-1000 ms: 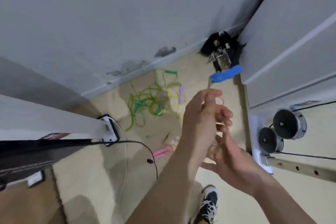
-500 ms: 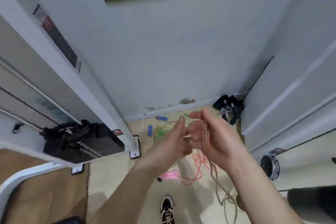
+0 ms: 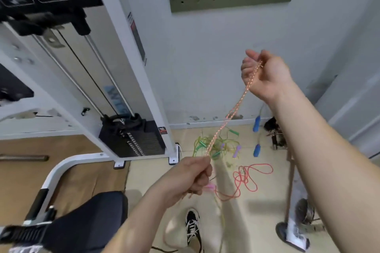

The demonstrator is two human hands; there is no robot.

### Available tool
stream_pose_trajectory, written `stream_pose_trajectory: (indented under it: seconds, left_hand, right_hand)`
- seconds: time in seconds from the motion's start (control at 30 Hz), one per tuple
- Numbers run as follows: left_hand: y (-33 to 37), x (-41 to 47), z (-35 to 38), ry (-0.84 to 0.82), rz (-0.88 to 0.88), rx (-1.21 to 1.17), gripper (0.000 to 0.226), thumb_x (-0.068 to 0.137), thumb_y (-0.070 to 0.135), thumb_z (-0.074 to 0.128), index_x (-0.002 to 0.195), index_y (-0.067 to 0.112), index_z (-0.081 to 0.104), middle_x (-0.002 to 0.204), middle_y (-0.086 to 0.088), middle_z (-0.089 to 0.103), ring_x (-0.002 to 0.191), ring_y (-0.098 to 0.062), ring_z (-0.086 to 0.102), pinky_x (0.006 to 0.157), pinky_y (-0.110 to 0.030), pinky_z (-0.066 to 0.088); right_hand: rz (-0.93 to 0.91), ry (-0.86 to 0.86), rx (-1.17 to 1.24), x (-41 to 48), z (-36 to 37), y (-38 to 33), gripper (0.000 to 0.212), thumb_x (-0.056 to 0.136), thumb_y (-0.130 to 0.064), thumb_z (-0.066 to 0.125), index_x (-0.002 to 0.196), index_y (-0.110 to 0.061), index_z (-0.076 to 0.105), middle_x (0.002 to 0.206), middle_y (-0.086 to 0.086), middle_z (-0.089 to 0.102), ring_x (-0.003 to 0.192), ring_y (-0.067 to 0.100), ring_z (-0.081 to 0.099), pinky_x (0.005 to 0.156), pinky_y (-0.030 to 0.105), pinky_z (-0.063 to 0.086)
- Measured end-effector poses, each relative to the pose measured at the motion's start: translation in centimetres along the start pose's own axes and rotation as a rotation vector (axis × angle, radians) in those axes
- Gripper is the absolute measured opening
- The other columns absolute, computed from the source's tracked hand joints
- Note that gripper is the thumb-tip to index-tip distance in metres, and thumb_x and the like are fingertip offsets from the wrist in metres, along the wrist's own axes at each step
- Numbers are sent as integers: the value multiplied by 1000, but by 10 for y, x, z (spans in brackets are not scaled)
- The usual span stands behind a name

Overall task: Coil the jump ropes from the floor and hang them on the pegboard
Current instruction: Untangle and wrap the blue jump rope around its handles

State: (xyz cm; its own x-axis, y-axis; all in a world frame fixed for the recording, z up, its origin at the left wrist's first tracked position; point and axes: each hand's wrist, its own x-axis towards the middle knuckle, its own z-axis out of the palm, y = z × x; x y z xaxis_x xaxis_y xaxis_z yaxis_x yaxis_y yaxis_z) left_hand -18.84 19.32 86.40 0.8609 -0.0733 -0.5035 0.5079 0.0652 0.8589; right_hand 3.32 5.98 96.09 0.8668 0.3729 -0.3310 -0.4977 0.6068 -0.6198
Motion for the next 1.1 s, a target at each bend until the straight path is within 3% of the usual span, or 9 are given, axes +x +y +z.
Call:
stream_pose_trajectory:
  seconds: [0.13,0.23,0.3,0.43,0.57,0.77,0.9,1.0,1.1]
  left_hand:
    - [42,-13,-4,49,196,-498,32,94,36,46,70,15,50,51,4,26,42,-6,15,37,-16,8]
    - [90,-15,-20,20,340,-723,33,98,35,40,74,15,50,46,5,29,35,-3,19,32,-14,10]
    - [116,-17,-37,-8,378,-767,35,101,34,36,75,15,51,45,5,30,33,-2,21,29,-13,13]
    - [138,-29,-70,-97,382,-691,34,102,33,32,77,16,49,44,7,30,32,-1,22,28,-13,12]
    - [121,-51,-100,-269,331,-467,33,99,33,38,78,15,57,47,8,32,36,-1,19,33,-11,12]
    - [78,-93,-135,-541,260,364,32,102,26,38,94,9,64,55,-4,32,48,-15,16,40,-27,10]
    - [65,-97,-163,-503,201,428,29,103,21,38,98,7,63,56,-6,33,49,-16,19,43,-27,12]
    - [30,-99,-178,-480,89,492,27,101,21,43,88,12,65,53,-2,35,45,-11,22,43,-24,14]
    - [-15,-101,-197,-356,-49,436,27,96,26,45,78,17,62,48,3,37,41,-11,21,42,-27,12]
  right_hand:
    - [189,-170,-672,-25,6,52,65,89,-72,31,107,-17,60,105,8,70,101,20,65,88,44,49]
    - [433,-576,-683,-58,1,104,79,73,-86,34,97,-22,73,108,7,70,111,25,59,105,51,36]
    - [501,-707,-582,-72,0,128,92,64,-88,44,112,-14,69,111,14,68,111,29,61,103,51,37]
    - [521,-603,-446,-71,18,155,96,75,-84,27,126,-9,58,122,16,65,113,25,62,88,44,43]
    - [512,-484,-200,-58,50,182,88,80,-82,25,112,-13,68,106,10,68,93,23,66,69,38,50]
    - [536,-508,-47,-43,100,199,68,88,-51,53,131,1,42,130,25,58,115,39,60,93,50,52]
    - [497,-591,-265,-40,125,197,38,71,-24,80,101,-15,59,100,4,72,109,20,66,86,48,52]
    - [376,-491,-674,-36,141,184,13,80,-18,68,81,-20,55,68,-5,59,94,11,69,76,39,43]
    - [282,-386,-1275,-29,145,165,12,90,-13,61,78,-16,58,71,3,62,85,14,69,74,36,36]
